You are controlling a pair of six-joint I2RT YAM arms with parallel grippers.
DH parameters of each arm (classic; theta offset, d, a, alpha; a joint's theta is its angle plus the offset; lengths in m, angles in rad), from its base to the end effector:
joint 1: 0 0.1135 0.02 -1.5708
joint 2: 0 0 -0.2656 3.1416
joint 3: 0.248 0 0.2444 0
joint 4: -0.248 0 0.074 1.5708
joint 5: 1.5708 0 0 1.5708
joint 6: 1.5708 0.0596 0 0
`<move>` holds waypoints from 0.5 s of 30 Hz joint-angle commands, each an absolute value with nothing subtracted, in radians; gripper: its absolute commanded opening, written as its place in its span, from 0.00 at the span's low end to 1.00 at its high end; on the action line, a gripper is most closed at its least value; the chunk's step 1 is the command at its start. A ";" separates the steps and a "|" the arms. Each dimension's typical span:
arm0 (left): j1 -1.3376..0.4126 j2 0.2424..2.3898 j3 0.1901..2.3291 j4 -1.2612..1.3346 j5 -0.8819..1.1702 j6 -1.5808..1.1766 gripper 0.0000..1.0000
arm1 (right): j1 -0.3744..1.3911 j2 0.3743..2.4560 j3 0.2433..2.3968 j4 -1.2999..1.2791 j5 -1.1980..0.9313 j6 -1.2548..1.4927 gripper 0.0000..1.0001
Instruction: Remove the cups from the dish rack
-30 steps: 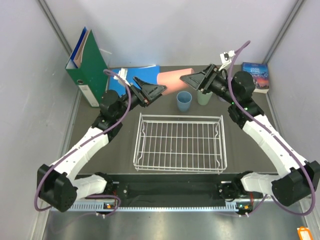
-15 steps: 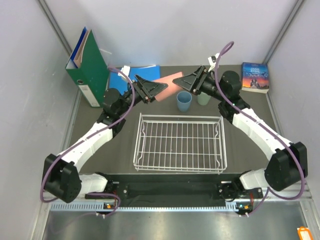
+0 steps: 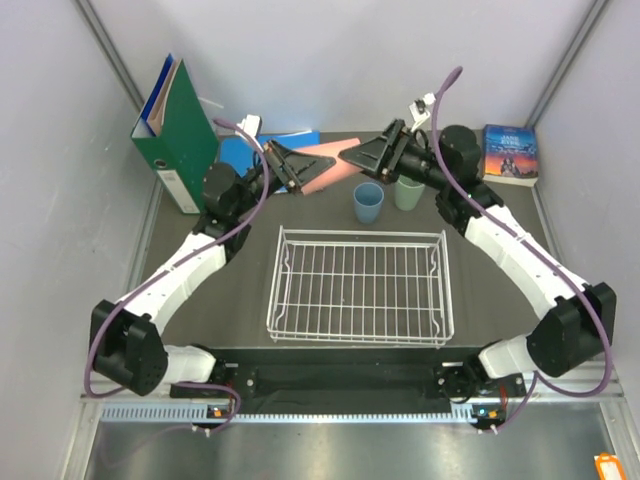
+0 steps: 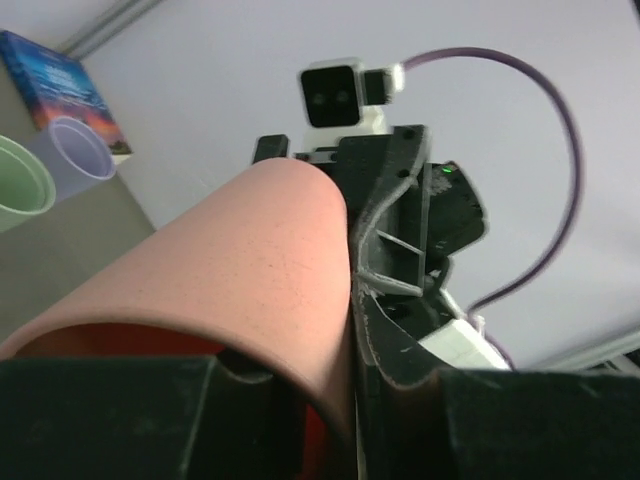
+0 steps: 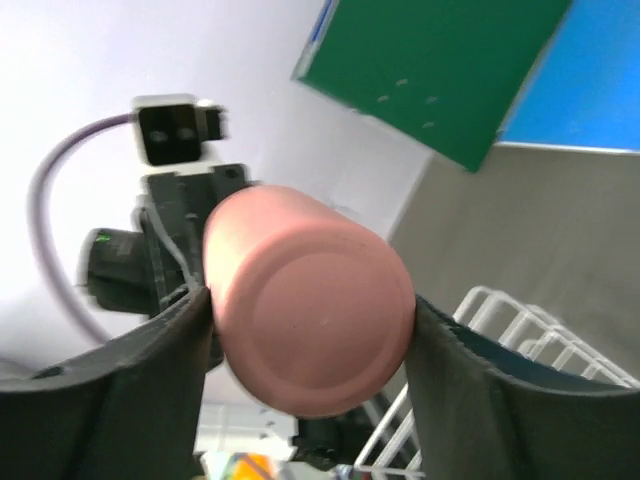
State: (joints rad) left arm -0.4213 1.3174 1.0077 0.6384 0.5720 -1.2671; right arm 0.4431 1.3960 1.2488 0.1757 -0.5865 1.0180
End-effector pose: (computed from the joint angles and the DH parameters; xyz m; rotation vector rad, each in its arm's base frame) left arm 0.2741 -0.1582 0.3956 -0.0504 1.5291 -1.7548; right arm 0.2935 0.1758 0.4032 -0.0246 1.7865 1.5552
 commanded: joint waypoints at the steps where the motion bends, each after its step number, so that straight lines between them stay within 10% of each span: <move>1: -0.407 1.337 1.249 -0.014 0.487 -0.975 0.00 | 0.449 1.361 1.466 -0.177 -0.199 0.666 0.75; 15: -0.446 1.908 1.934 -1.001 -0.236 -0.562 0.00 | 0.475 1.503 1.755 -0.661 0.402 0.492 0.84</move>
State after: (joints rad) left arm -0.4152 1.8374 1.8324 -0.7185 -0.0208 -0.6979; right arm 0.4515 1.4685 1.7508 -0.5312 0.2516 0.5659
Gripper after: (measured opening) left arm 0.231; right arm 0.841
